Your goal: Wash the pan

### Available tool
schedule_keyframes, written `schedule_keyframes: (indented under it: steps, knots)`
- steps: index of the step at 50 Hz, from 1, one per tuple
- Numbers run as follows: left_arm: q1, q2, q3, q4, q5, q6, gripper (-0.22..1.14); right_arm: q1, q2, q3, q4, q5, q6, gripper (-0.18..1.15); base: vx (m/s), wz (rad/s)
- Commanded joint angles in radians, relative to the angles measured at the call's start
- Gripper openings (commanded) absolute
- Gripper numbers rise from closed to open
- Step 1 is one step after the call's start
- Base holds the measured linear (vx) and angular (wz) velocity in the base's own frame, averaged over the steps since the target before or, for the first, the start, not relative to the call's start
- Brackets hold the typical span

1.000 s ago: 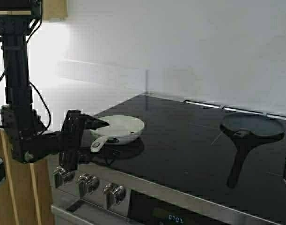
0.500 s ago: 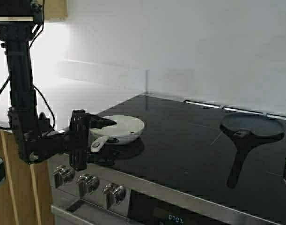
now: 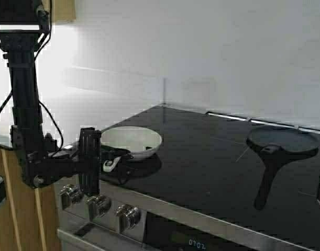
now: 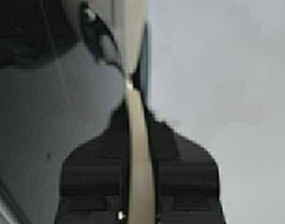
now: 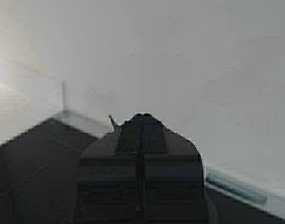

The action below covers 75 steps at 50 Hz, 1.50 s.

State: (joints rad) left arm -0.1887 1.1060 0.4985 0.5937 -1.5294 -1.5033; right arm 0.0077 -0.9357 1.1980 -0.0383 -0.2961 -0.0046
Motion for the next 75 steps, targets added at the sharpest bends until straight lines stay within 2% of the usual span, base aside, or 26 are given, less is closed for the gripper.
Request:
schedule_keyframes:
  steps: [1,40,61,75]
  knots:
    - [0.005,-0.040,0.012,-0.005,-0.023,0.009,0.05,0.002,0.006,-0.012,-0.002,-0.003,0.000,0.06,0.00,0.00]
    - [0.005,-0.255,0.244,-0.005,-0.137,0.061,0.03,0.000,0.018,-0.012,-0.002,-0.003,0.002,0.06,0.01,0.08]
    - [0.006,-0.268,0.330,-0.006,-0.173,0.114,0.03,0.000,0.031,-0.008,-0.002,-0.003,0.009,0.06,0.07,0.37]
    - [0.005,-0.267,0.322,-0.006,-0.172,0.117,0.03,0.000,0.043,-0.009,-0.002,-0.003,0.011,0.06,0.09,0.49]
